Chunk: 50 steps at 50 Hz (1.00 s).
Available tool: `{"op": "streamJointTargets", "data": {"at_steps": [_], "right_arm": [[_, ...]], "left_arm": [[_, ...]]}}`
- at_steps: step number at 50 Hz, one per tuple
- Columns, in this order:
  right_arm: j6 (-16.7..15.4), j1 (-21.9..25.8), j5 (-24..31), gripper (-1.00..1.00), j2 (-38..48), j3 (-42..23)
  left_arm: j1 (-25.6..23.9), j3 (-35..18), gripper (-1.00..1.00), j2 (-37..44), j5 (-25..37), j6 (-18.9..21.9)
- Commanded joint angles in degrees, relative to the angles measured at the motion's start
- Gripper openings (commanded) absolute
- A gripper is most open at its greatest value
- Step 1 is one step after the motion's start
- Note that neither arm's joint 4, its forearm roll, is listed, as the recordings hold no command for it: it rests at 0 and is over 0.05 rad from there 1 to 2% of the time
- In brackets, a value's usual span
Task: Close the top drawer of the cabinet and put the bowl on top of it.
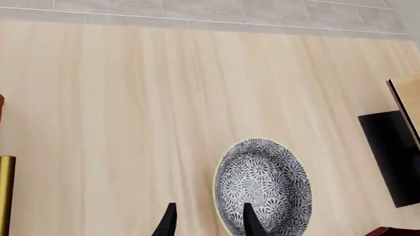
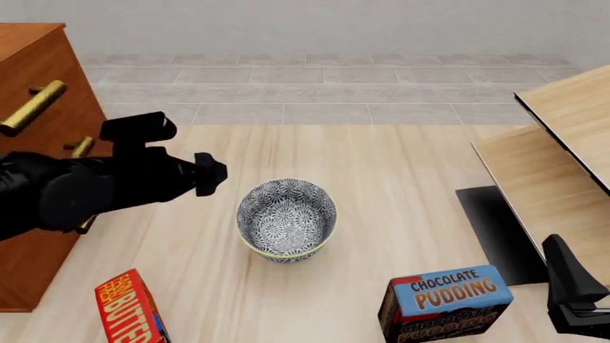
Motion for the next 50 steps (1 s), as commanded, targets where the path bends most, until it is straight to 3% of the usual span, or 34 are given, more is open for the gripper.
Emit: {"op": "streamJointTargets", "data": {"at_steps": [1,50], "right_arm": [[0.0,0.0,0.0,1.00,-0.1,0.1],[0.0,0.0,0.0,1.00,-0.1,0.1]], "left_arm": [[0.1,0.3,1.00,3.4,-2.3,-0.9],[-0.9,1.4,1.00,10.3,-8.2,-2.5]]}}
